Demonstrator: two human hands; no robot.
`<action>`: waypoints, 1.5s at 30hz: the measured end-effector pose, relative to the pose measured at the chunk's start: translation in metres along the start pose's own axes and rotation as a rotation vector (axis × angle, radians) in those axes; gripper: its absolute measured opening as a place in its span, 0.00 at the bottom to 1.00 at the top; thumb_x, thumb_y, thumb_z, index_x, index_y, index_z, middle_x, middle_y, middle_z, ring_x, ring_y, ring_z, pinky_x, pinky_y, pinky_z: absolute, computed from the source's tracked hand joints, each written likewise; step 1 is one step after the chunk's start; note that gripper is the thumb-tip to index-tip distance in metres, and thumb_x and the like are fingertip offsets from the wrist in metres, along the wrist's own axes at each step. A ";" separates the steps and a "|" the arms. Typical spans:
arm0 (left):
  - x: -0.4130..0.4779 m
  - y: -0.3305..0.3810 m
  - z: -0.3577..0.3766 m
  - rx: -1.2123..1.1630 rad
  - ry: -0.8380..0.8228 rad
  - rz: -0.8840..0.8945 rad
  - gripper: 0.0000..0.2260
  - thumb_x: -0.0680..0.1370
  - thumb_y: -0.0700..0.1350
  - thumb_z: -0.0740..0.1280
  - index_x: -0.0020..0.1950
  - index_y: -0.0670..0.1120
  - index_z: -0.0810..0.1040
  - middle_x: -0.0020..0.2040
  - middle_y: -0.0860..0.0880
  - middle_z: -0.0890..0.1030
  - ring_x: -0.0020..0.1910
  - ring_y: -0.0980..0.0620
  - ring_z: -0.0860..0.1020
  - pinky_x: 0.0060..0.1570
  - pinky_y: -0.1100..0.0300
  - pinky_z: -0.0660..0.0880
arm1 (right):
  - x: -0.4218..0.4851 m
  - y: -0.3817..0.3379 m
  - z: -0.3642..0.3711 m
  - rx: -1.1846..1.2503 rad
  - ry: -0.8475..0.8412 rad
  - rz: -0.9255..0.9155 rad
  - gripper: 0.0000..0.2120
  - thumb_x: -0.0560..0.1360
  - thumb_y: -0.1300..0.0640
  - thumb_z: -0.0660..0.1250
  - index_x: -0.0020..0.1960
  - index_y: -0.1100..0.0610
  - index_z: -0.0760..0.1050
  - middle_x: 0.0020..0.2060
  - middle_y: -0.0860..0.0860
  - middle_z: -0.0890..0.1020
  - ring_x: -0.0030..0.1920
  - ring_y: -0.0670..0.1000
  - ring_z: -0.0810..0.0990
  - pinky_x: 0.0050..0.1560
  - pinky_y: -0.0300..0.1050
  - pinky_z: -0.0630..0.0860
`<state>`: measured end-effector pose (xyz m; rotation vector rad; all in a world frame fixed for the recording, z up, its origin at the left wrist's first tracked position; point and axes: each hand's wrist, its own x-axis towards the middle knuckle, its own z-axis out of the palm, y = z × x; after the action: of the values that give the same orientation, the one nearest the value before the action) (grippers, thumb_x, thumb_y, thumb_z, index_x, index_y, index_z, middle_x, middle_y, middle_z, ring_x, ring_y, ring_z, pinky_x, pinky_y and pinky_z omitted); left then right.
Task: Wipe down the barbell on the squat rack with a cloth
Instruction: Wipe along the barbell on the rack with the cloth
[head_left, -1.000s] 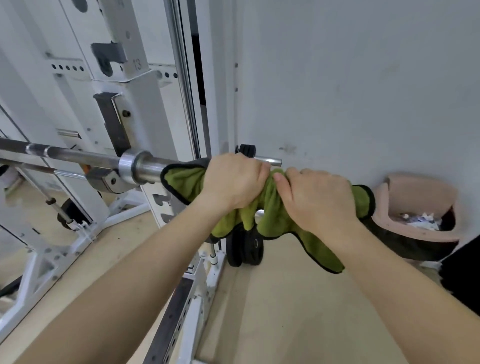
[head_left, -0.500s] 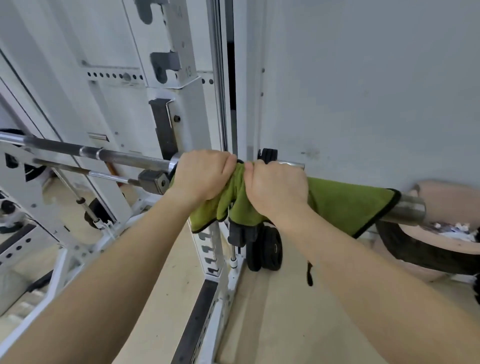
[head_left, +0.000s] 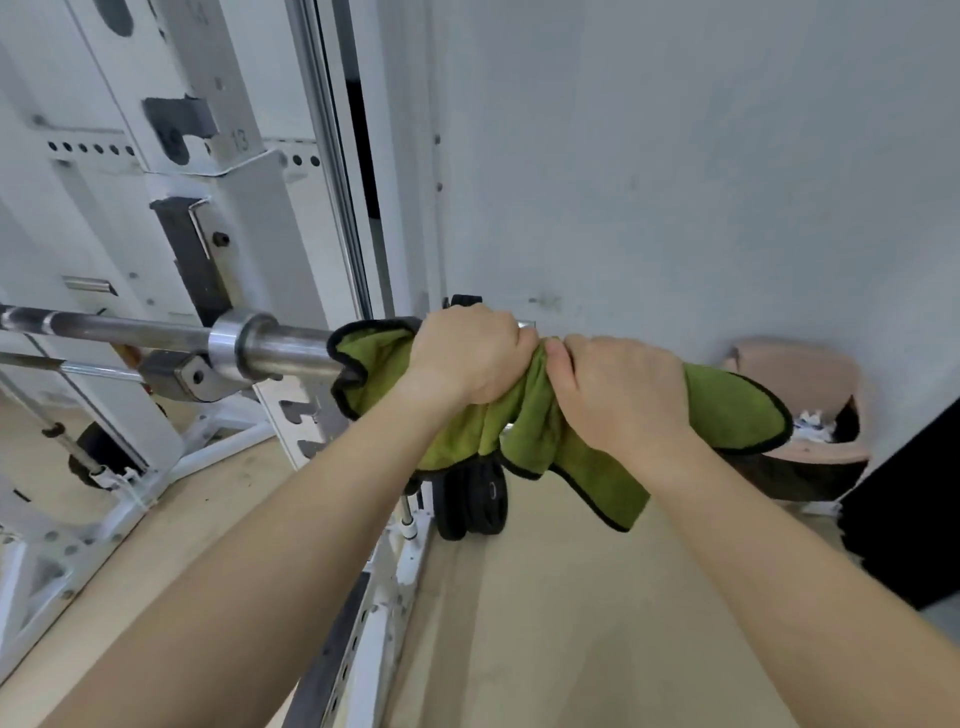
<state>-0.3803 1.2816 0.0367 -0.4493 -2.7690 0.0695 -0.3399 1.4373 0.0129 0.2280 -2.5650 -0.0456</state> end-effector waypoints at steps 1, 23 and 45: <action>0.004 0.007 -0.001 -0.036 -0.031 0.020 0.24 0.84 0.54 0.47 0.43 0.47 0.79 0.36 0.48 0.75 0.37 0.44 0.75 0.37 0.53 0.69 | -0.002 0.006 0.000 -0.004 0.001 -0.001 0.27 0.82 0.42 0.44 0.45 0.51 0.79 0.37 0.52 0.83 0.38 0.59 0.81 0.33 0.47 0.64; -0.030 -0.127 -0.024 -0.033 0.316 -0.323 0.17 0.83 0.51 0.56 0.40 0.45 0.75 0.36 0.48 0.78 0.34 0.45 0.75 0.32 0.54 0.69 | 0.065 -0.099 -0.001 0.476 -0.309 -0.331 0.30 0.80 0.32 0.47 0.71 0.51 0.64 0.48 0.51 0.82 0.47 0.57 0.81 0.47 0.55 0.78; -0.134 -0.113 0.060 -2.693 0.728 -1.057 0.09 0.83 0.40 0.62 0.54 0.35 0.79 0.46 0.39 0.85 0.38 0.46 0.86 0.34 0.58 0.82 | 0.117 -0.211 0.003 0.462 -0.624 -0.210 0.36 0.81 0.33 0.41 0.74 0.55 0.69 0.71 0.58 0.74 0.67 0.60 0.74 0.60 0.54 0.69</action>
<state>-0.3145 1.1323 -0.0512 0.5121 -0.3346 -2.8430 -0.4059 1.2090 0.0554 0.7610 -3.1246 0.4718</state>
